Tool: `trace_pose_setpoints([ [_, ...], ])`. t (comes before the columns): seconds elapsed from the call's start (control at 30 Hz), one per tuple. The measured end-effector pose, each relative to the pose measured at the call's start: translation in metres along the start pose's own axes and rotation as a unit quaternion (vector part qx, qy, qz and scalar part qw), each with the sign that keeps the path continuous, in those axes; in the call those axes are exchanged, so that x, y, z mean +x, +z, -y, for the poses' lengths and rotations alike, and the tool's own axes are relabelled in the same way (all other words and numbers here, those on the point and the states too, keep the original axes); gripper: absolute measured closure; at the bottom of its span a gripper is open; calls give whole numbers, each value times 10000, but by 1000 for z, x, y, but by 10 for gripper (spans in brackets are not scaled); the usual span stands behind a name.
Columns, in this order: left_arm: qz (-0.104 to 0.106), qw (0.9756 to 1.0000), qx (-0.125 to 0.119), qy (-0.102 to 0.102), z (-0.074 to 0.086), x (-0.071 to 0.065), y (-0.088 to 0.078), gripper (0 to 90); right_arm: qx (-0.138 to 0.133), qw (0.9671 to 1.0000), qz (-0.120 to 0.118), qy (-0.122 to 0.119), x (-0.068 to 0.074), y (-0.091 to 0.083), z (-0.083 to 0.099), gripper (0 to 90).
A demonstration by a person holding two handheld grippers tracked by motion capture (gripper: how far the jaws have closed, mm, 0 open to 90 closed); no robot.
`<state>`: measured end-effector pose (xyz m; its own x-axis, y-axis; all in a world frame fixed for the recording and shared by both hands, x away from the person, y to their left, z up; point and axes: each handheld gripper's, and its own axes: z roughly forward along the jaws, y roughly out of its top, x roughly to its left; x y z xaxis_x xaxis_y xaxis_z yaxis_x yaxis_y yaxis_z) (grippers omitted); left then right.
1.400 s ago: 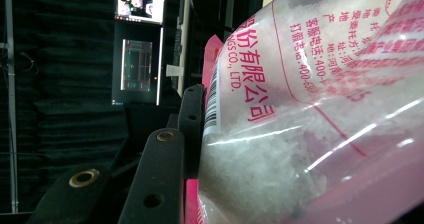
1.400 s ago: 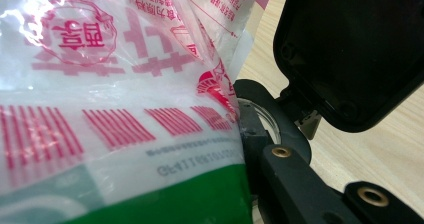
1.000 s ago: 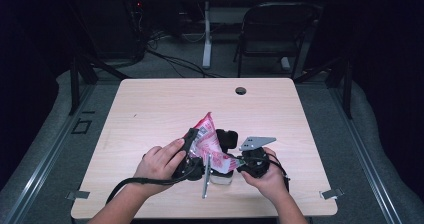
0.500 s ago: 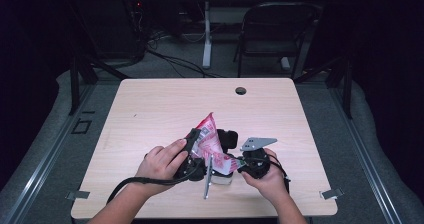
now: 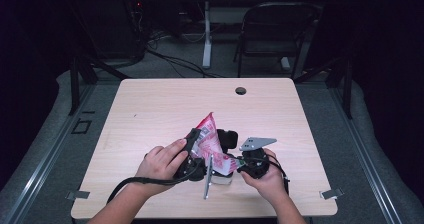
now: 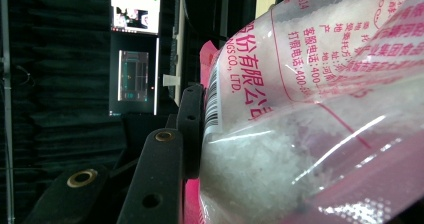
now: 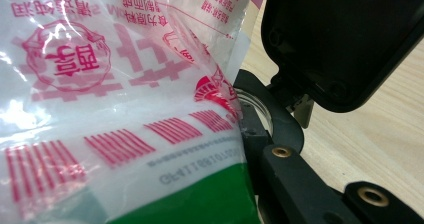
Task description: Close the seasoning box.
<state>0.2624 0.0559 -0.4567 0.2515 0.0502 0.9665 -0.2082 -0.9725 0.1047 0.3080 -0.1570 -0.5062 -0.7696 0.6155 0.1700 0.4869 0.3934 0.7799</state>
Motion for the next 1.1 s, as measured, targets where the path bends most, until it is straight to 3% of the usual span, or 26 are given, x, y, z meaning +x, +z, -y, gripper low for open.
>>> trace_pose_setpoints([
  [1.1,20,10000,-3,30,-2,2,2,692,-26,9999,-19,106,0,6,0,891],
])
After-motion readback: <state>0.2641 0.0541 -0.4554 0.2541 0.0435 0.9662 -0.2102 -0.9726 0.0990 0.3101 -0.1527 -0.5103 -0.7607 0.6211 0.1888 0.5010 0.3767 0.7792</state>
